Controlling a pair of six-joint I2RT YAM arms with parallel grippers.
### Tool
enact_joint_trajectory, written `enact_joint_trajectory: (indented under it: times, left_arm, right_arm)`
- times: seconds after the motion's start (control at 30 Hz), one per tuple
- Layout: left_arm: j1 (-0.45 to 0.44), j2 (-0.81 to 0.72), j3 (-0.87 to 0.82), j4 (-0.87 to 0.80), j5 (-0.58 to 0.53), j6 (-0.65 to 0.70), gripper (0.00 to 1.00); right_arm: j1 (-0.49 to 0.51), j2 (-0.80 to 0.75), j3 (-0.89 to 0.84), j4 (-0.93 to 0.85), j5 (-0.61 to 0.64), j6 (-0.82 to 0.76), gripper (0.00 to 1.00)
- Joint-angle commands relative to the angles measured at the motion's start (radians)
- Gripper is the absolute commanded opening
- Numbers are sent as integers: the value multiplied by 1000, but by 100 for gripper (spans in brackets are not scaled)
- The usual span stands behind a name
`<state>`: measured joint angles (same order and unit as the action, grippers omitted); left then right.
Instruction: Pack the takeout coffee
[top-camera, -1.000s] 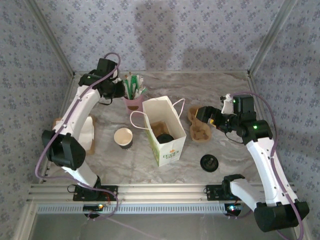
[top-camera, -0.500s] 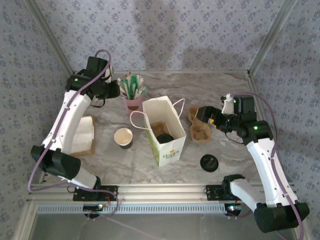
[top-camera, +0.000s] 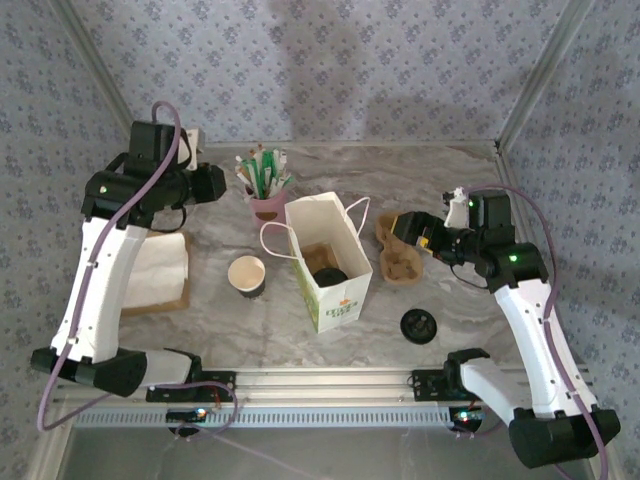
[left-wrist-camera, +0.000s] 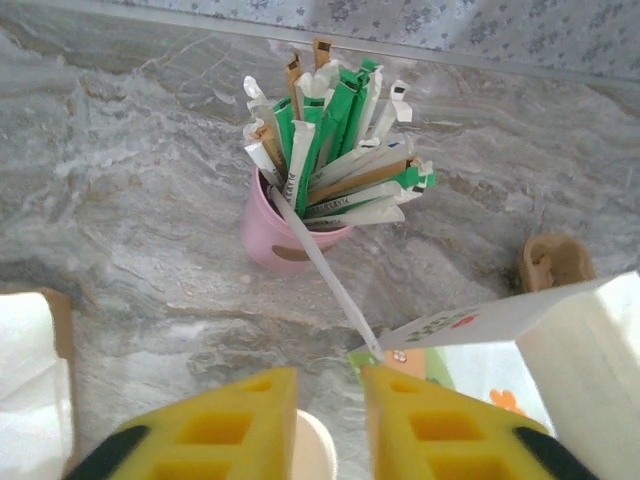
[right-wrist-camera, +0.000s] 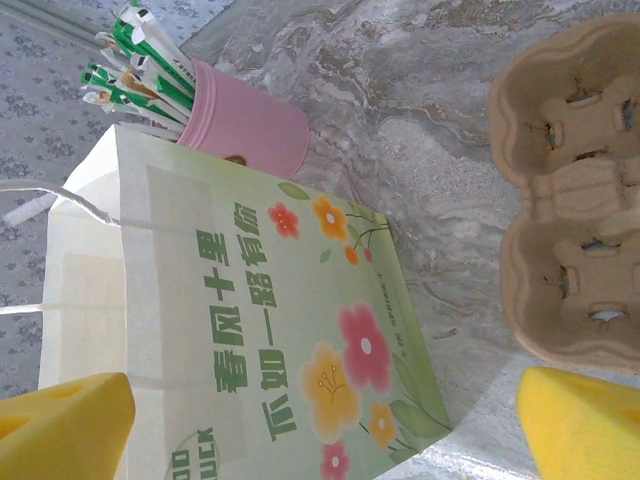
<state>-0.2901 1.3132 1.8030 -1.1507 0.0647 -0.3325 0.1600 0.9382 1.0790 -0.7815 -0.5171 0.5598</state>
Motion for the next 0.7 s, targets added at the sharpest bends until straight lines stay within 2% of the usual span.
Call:
enact_joint_trajectory:
  times: [0.0,0.07,0.17,0.23,0.27,0.47,0.67]
  left_arm:
    - [-6,-41,-38,-4,14,-7,40]
    - [-6,-82,-119,57,41,-16,52]
    - [-11,-127,-227,165,101,-31,77]
    - [-29,-153,-291,235,75,-22,88]
    - [-40,-166,-328,275,49,-14,98]
    - [-91,-199,-525,498,-70,14,100]
    - [-135,-124,-590,601,-215,45,97]
  right_arm:
    - [11,-21,29,4,-13,14,100]
    - [14,-22,25,3,-9,16,100]
    - [22,-22,26,1,-3,16,100]
    - [26,-22,28,-1,-1,17,100]
    - [28,-22,27,-1,1,18,100]
    - [40,-21,19,6,11,22,100]
    - [51,-16,22,5,18,24,100]
